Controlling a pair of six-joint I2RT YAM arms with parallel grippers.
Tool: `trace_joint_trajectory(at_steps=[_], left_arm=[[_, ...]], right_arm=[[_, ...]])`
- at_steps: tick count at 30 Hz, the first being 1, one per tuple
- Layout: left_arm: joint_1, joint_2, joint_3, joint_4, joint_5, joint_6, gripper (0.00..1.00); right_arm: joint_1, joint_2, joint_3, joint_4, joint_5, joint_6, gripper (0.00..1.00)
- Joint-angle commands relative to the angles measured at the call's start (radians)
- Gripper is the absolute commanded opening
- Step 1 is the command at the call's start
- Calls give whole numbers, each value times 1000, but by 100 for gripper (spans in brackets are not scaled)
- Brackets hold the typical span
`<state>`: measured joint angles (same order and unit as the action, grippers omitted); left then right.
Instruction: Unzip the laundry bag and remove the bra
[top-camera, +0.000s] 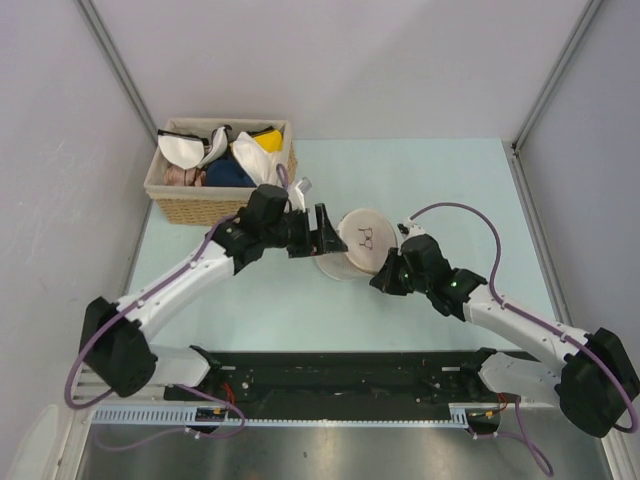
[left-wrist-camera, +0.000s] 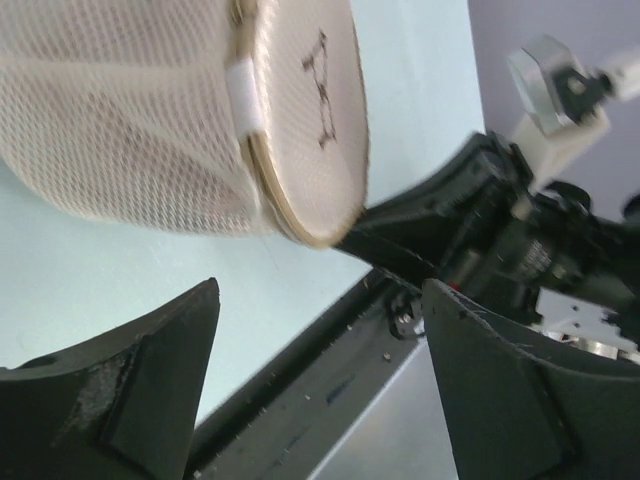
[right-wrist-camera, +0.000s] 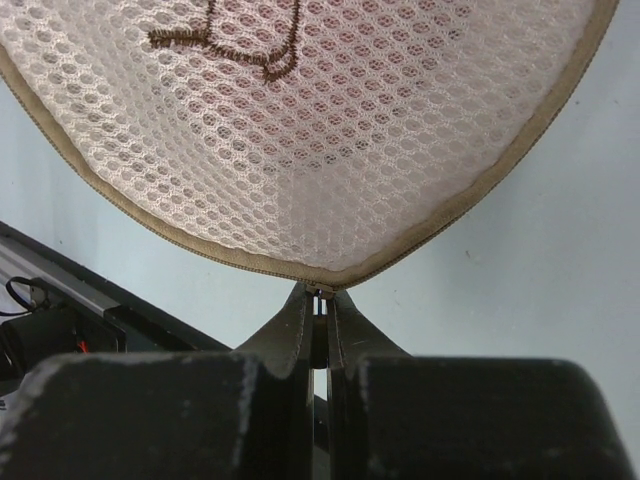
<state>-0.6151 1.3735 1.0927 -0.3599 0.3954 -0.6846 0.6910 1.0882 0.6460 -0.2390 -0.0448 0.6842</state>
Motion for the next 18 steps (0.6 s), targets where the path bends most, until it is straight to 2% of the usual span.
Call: trace_joint_trajectory(at_steps=[1,7,13,18], left_arm=[[-38,-131,-88,-2,-41,-88,88],[-97,-151,-246,226,-72,-285,88],[-167,-99,-232,315,-157,-334,88],[-175,-18,-215,397,-148,-349,86]], right_arm=[[8,4,-16,4,33,26,0],[5,15,-17,33,16,63,0],[5,26,-17,55,-33,89,0],[-2,7,-16,49,-38,94,0]])
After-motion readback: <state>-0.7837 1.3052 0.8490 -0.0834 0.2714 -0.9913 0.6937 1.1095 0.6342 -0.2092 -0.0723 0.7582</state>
